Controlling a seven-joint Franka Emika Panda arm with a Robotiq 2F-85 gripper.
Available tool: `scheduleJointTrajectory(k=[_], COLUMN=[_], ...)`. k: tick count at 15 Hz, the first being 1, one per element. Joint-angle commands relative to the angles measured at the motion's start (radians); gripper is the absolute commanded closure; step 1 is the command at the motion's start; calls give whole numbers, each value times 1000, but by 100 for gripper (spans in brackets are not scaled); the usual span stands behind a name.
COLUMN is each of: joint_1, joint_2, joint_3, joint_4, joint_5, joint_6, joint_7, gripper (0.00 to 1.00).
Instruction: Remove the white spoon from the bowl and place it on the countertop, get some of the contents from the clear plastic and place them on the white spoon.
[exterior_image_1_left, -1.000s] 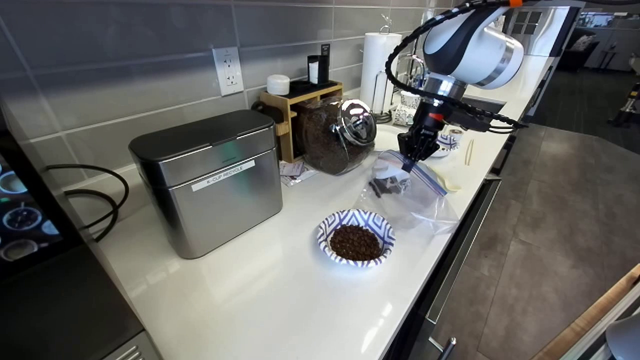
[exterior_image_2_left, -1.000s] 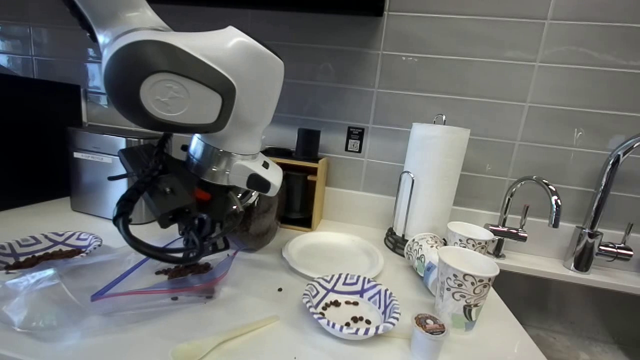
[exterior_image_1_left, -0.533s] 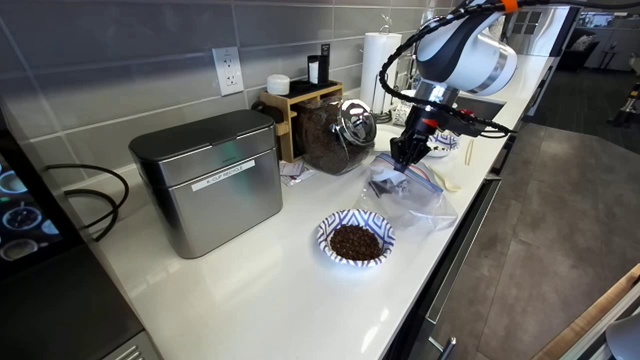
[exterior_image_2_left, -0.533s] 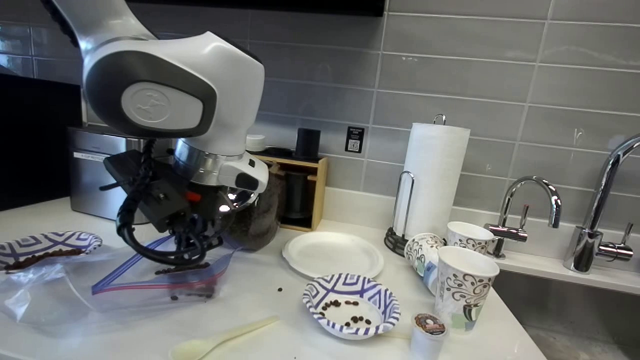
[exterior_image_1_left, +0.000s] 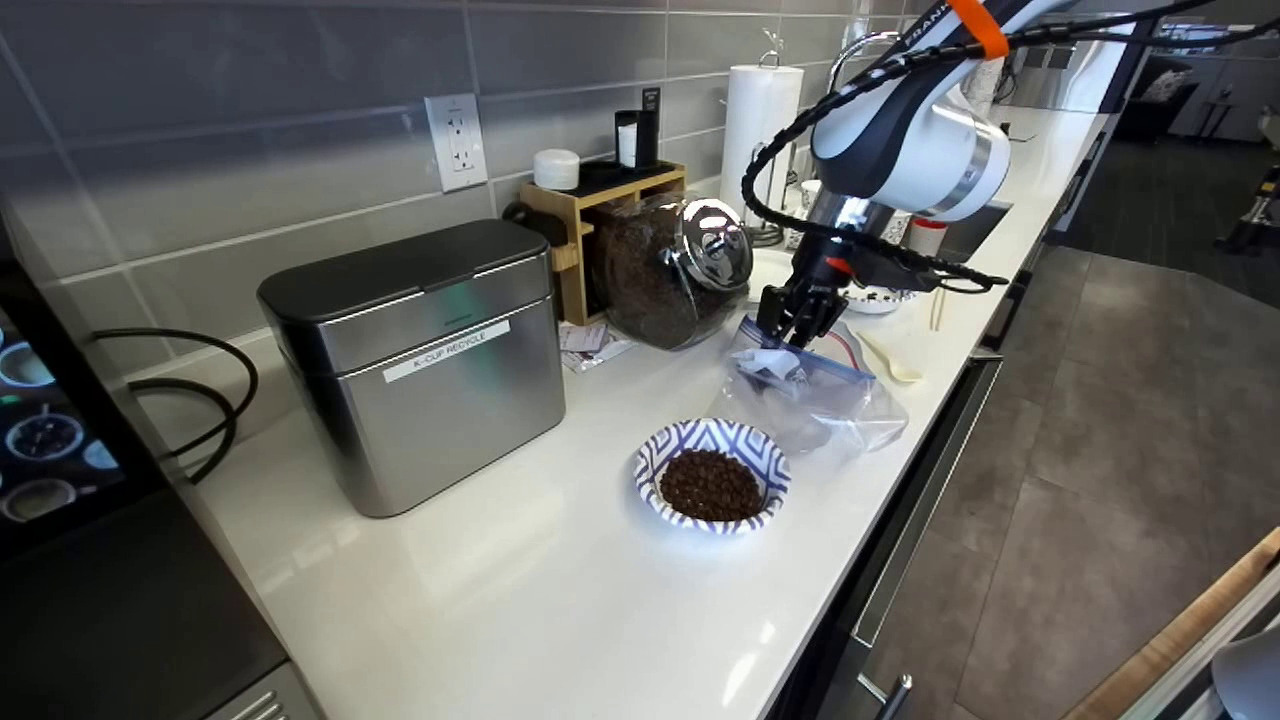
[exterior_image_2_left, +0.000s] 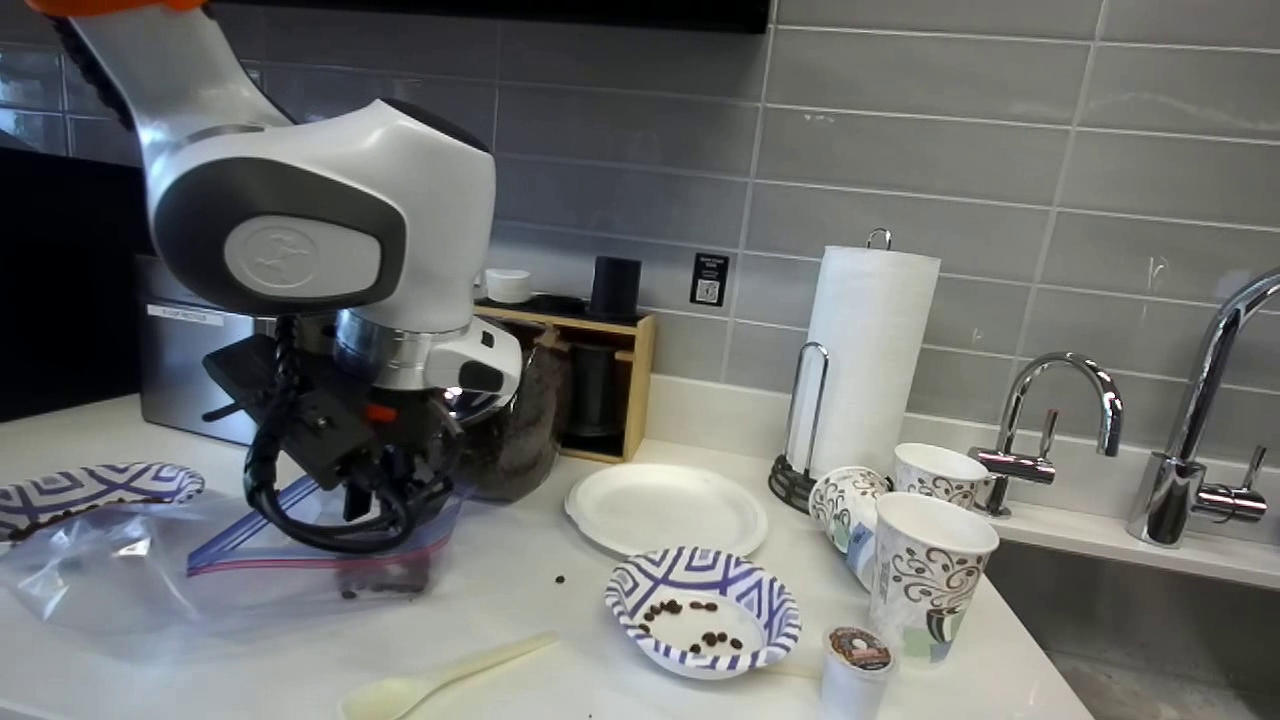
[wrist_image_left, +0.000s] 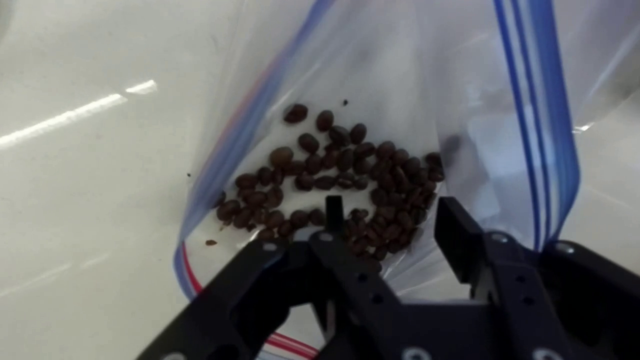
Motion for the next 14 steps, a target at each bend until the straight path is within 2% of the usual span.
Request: scheduleJointTrajectory(k=[1, 6, 7, 8, 9, 14], joint_1=[-6, -13, -16, -16, -18, -20], joint_2=[27, 40, 45, 48, 51, 69], joint_3=[12, 5, 4, 1, -1, -4], joint_4=[-4, -4, 1, 5, 9, 19], joint_5=[-22, -59, -68, -82, -94, -161], joint_6=[47, 68, 71, 81, 86, 123], joint_7=[-5, 8, 11, 17, 22, 35], gripper=[51, 48, 56, 52, 55, 49])
